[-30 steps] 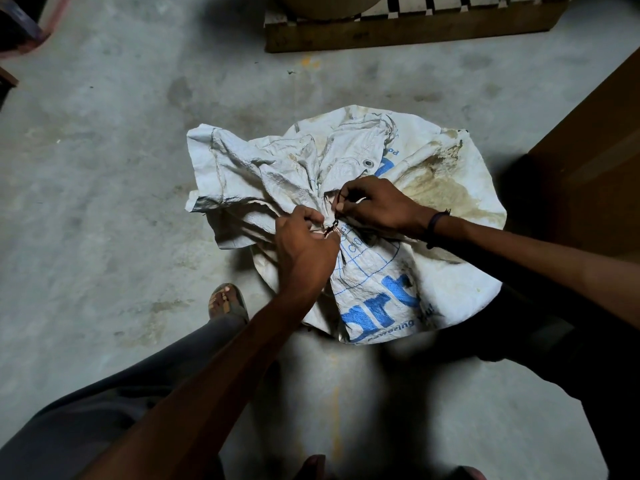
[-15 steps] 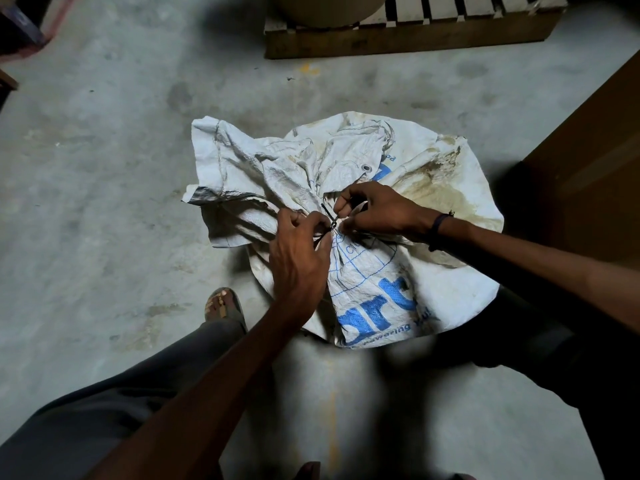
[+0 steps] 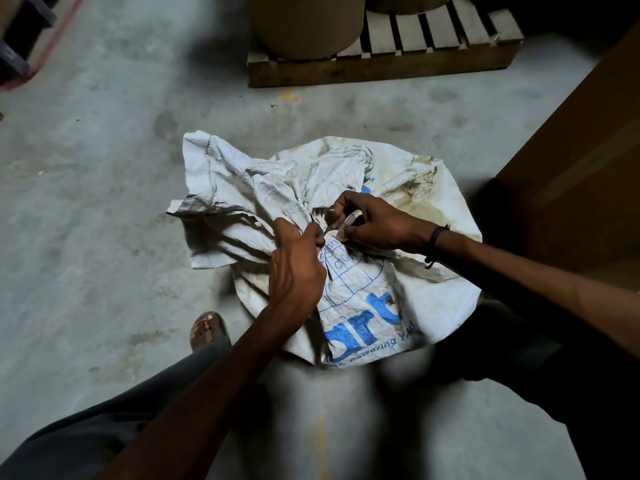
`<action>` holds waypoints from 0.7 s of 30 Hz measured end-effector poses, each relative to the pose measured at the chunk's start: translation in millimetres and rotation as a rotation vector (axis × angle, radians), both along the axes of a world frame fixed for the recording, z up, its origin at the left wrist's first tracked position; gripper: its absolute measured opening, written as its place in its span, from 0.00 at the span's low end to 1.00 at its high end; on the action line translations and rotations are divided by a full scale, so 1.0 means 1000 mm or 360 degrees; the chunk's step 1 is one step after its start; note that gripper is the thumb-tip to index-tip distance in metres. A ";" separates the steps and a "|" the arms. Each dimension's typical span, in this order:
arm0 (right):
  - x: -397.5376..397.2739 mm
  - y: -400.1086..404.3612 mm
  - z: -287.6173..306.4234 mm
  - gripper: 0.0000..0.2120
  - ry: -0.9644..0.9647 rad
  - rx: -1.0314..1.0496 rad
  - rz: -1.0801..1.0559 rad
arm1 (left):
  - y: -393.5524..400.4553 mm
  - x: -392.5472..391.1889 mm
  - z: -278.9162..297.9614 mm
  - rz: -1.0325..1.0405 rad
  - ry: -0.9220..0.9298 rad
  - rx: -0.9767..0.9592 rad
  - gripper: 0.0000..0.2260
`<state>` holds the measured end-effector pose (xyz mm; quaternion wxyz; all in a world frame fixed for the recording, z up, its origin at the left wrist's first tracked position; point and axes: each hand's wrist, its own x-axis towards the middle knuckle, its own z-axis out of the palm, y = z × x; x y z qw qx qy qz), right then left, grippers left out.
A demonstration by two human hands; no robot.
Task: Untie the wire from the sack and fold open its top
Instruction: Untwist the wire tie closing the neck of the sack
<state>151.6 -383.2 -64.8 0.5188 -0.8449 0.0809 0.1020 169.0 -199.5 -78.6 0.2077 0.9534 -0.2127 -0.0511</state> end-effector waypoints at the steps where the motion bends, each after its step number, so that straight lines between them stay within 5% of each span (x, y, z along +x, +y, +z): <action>1: -0.001 -0.003 0.000 0.13 -0.0019 -0.0001 -0.0018 | 0.001 0.004 -0.002 -0.0041 0.0060 -0.0066 0.13; 10: 0.001 -0.025 0.001 0.13 -0.0100 0.0043 -0.0097 | 0.006 0.037 -0.001 -0.0177 0.0493 -0.0590 0.19; 21: 0.000 -0.017 0.003 0.09 -0.0173 -0.0114 -0.0032 | 0.011 0.030 0.002 -0.0249 0.0609 -0.0523 0.10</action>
